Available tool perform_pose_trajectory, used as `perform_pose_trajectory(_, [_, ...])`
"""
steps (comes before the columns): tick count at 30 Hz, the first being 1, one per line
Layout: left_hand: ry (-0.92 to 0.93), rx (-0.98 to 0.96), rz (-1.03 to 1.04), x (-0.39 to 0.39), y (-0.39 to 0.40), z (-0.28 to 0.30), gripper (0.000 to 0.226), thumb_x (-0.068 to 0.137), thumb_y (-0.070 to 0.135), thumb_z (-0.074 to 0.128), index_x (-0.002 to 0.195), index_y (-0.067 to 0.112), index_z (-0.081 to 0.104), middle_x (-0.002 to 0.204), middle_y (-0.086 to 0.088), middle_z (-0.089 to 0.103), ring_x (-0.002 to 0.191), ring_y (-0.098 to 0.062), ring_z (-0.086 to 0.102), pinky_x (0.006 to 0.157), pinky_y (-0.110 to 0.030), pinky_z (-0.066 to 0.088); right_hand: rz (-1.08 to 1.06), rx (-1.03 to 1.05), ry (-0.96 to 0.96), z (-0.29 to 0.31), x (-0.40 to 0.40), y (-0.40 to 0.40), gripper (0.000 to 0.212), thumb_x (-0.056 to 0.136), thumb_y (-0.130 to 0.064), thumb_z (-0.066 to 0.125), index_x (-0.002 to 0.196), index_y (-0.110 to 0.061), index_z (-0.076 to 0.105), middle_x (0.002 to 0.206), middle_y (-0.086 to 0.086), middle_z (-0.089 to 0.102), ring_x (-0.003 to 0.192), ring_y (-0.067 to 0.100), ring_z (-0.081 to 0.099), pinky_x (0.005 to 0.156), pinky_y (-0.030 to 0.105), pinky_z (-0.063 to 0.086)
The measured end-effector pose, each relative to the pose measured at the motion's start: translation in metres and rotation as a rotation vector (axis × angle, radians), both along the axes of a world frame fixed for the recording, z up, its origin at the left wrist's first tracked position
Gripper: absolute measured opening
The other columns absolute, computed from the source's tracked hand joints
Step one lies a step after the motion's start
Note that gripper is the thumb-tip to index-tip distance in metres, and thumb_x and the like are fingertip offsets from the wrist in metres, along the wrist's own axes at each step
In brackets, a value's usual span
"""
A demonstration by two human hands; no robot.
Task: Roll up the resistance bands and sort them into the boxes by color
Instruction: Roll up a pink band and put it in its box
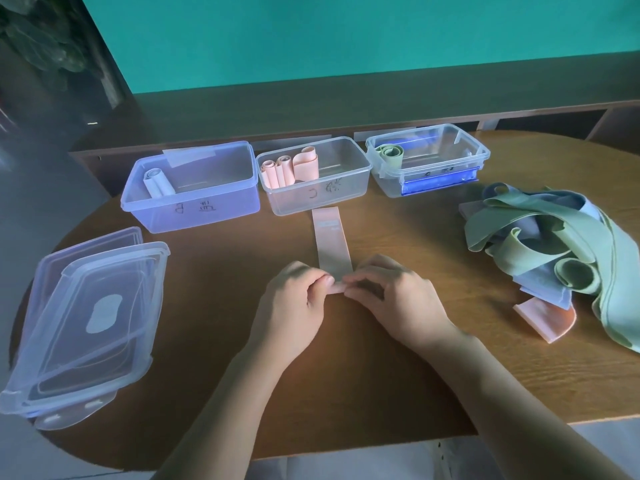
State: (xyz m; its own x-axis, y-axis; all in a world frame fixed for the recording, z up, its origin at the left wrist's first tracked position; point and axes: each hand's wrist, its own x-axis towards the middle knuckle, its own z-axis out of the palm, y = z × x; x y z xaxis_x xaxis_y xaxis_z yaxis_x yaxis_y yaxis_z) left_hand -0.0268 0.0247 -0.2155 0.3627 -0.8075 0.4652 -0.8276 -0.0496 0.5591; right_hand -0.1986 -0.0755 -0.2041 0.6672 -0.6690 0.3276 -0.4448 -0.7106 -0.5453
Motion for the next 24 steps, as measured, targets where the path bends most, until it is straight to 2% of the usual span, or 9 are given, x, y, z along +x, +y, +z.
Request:
perform_pose_trajectory(3, [0.051, 0.084, 0.0, 0.001, 0.003, 0.005, 0.018, 0.086, 0.04, 0.076, 0.098, 0.026, 0.079, 0.097, 0.011, 0.067, 0.081, -0.001, 0.06, 0.07, -0.016, 0.054, -0.025, -0.013, -0.028, -0.002, 0.003, -0.003, 0.017, 0.092, -0.045, 0.07, 0.104, -0.036, 0.077, 0.106, -0.02, 0.063, 0.079, 0.001, 0.058, 0.066, 0.019, 0.052])
perform_pose_trajectory(5, [0.058, 0.1, 0.011, 0.003, 0.001, 0.005, 0.02, 0.084, 0.039, 0.078, 0.1, 0.026, 0.08, 0.101, 0.011, 0.066, 0.081, 0.0, 0.057, 0.072, -0.008, 0.048, -0.023, -0.038, -0.038, -0.003, 0.005, -0.003, 0.026, 0.092, -0.053, 0.064, 0.106, -0.035, 0.078, 0.105, -0.018, 0.062, 0.08, 0.005, 0.062, 0.065, 0.021, 0.053])
perform_pose_trajectory(7, [0.049, 0.093, 0.012, 0.004, -0.002, 0.004, 0.019, 0.086, 0.035, 0.078, 0.101, 0.023, 0.081, 0.103, 0.009, 0.065, 0.083, -0.002, 0.057, 0.074, -0.009, 0.047, -0.018, -0.063, -0.034, -0.002, 0.005, -0.004, 0.031, 0.093, -0.054, 0.061, 0.107, -0.033, 0.078, 0.105, -0.015, 0.062, 0.079, 0.007, 0.063, 0.063, 0.02, 0.051])
perform_pose_trajectory(11, [-0.019, 0.065, 0.017, 0.002, -0.004, 0.004, 0.019, 0.088, 0.03, 0.077, 0.102, 0.019, 0.081, 0.102, 0.003, 0.065, 0.082, -0.009, 0.061, 0.071, -0.022, 0.055, 0.031, -0.103, 0.069, 0.0, 0.005, -0.008, 0.031, 0.094, -0.051, 0.06, 0.116, -0.034, 0.075, 0.113, -0.01, 0.06, 0.083, 0.011, 0.064, 0.064, 0.022, 0.053])
perform_pose_trajectory(14, [-0.077, 0.059, 0.025, 0.0, -0.005, 0.004, 0.022, 0.085, 0.027, 0.078, 0.105, 0.016, 0.08, 0.102, 0.0, 0.067, 0.081, -0.01, 0.062, 0.071, -0.013, 0.051, 0.055, -0.118, 0.073, 0.001, 0.006, -0.01, 0.025, 0.096, -0.04, 0.064, 0.117, -0.033, 0.075, 0.114, -0.006, 0.061, 0.084, 0.013, 0.066, 0.064, 0.017, 0.05])
perform_pose_trajectory(16, [-0.057, 0.045, 0.021, 0.0, -0.005, 0.005, 0.026, 0.083, 0.023, 0.081, 0.108, 0.015, 0.079, 0.103, 0.001, 0.07, 0.084, -0.006, 0.06, 0.076, 0.0, 0.042, 0.053, -0.125, 0.07, 0.002, 0.008, -0.011, 0.024, 0.096, -0.039, 0.062, 0.115, -0.032, 0.076, 0.113, -0.005, 0.061, 0.082, 0.015, 0.066, 0.062, 0.021, 0.054])
perform_pose_trajectory(18, [-0.028, 0.031, 0.025, 0.0, -0.005, 0.007, 0.021, 0.082, 0.023, 0.082, 0.101, 0.016, 0.079, 0.099, 0.004, 0.074, 0.08, 0.0, 0.059, 0.078, 0.006, 0.038, 0.044, -0.136, 0.079, 0.002, 0.01, -0.01, 0.024, 0.096, -0.039, 0.062, 0.114, -0.031, 0.076, 0.113, -0.005, 0.06, 0.082, 0.016, 0.067, 0.062, 0.026, 0.057])
perform_pose_trajectory(21, [-0.034, 0.015, 0.004, 0.002, -0.006, 0.009, 0.011, 0.083, 0.023, 0.081, 0.092, 0.017, 0.079, 0.091, 0.006, 0.075, 0.079, -0.001, 0.06, 0.078, 0.004, 0.041, 0.026, -0.156, 0.048, 0.001, 0.01, -0.009, 0.021, 0.095, -0.035, 0.067, 0.113, -0.029, 0.077, 0.109, -0.003, 0.063, 0.08, 0.018, 0.068, 0.058, 0.025, 0.054])
perform_pose_trajectory(24, [-0.052, 0.0, -0.008, 0.006, -0.01, 0.007, 0.009, 0.086, 0.019, 0.08, 0.093, 0.014, 0.08, 0.091, 0.004, 0.075, 0.087, -0.008, 0.063, 0.08, -0.003, 0.044, 0.047, -0.129, 0.014, 0.0, 0.01, -0.012, 0.024, 0.093, -0.028, 0.069, 0.116, -0.032, 0.072, 0.11, -0.007, 0.064, 0.084, 0.017, 0.067, 0.06, 0.035, 0.059])
